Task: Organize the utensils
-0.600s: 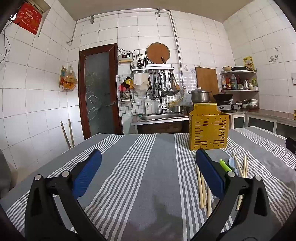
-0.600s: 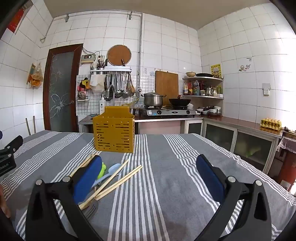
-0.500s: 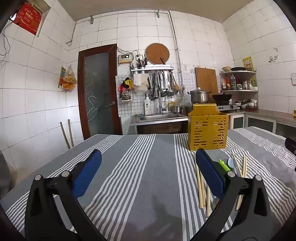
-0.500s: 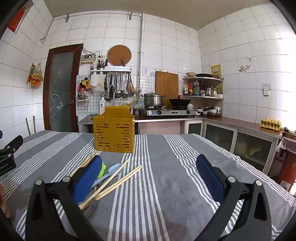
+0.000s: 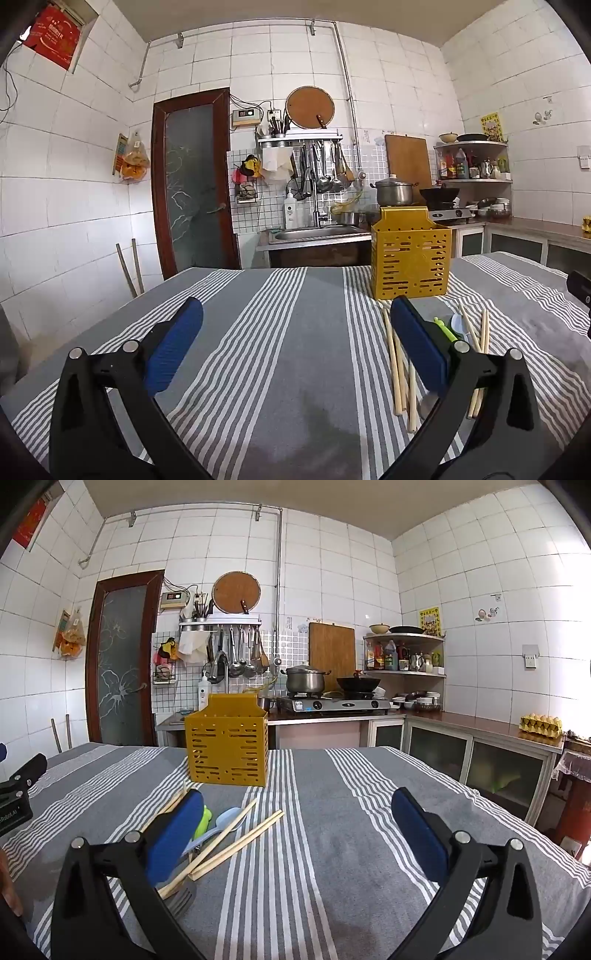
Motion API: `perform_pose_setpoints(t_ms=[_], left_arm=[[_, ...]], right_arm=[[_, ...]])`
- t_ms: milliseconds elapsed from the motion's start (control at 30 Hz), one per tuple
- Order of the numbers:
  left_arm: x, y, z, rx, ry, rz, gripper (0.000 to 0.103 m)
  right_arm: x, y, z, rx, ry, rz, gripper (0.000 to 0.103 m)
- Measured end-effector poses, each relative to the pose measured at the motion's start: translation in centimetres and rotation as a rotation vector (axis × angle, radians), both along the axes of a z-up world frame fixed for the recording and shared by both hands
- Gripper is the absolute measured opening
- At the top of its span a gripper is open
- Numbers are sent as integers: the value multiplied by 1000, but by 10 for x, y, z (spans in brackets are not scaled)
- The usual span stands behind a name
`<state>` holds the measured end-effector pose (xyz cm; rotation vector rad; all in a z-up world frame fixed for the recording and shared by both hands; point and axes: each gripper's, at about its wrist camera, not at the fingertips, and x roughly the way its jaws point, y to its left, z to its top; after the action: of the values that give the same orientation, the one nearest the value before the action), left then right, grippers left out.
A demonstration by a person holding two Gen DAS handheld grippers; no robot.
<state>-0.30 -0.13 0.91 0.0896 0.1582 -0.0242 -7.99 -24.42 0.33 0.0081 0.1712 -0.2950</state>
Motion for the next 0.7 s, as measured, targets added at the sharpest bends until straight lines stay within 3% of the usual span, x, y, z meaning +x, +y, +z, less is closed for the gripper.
perform_pose_setpoints(t_ms=[700], left_arm=[[-6,-3,-2,7,-9,-11,98]], right_arm=[[-6,-2,1,4,-5,-4,99]])
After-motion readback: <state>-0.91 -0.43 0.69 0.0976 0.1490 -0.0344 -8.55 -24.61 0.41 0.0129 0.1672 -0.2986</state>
